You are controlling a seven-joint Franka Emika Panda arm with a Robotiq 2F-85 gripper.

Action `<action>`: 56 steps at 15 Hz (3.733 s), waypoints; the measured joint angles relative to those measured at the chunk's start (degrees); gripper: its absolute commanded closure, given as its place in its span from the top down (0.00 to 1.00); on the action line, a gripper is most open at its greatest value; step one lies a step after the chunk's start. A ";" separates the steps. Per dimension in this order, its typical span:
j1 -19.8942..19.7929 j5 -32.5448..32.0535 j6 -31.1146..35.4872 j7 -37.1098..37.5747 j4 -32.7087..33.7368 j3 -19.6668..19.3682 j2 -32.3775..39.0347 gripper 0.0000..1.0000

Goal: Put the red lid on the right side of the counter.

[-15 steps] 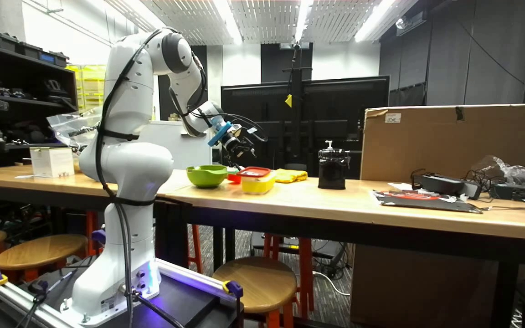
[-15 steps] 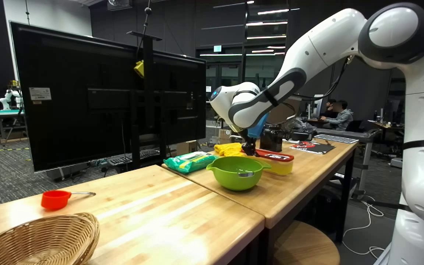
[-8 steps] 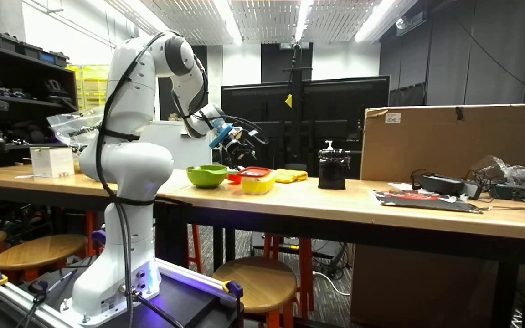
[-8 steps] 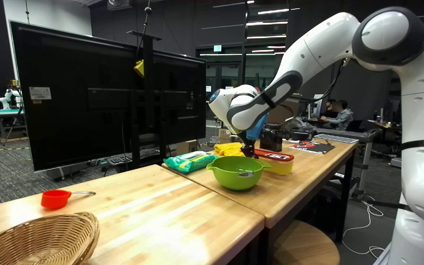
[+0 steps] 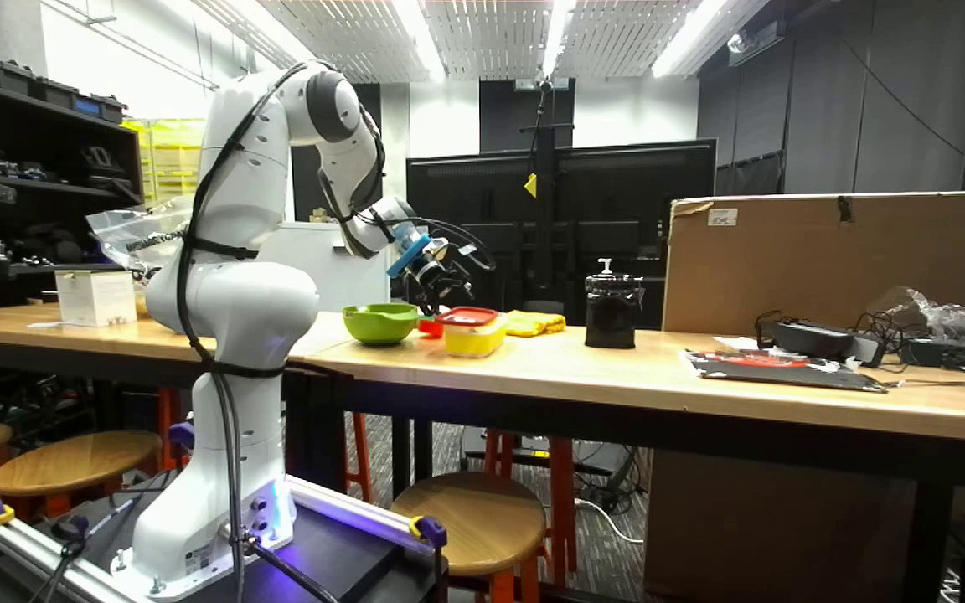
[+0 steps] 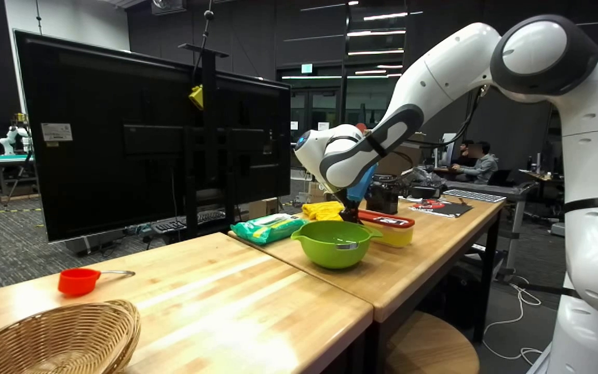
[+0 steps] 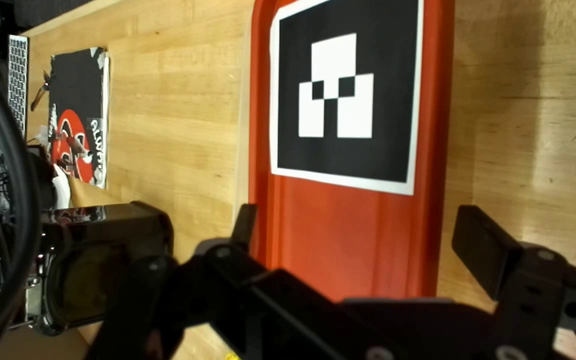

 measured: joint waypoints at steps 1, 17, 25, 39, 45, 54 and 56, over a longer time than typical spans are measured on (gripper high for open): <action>0.00 0.00 0.19 0.00 0.03 -0.10 0.11 0.69; 0.02 0.00 2.02 -0.05 1.62 -0.60 1.09 0.04; 0.61 -0.22 -0.54 -0.01 4.10 -0.58 1.03 0.04; -1.20 -0.72 -4.14 -3.36 6.50 -1.56 -5.14 0.04; -4.96 -0.72 -3.90 -8.85 6.05 -4.25 -10.35 0.04; -10.03 -0.78 2.03 -17.93 5.71 -9.01 -11.30 0.04; -10.61 -0.97 3.68 -19.15 5.71 -9.67 -10.87 0.04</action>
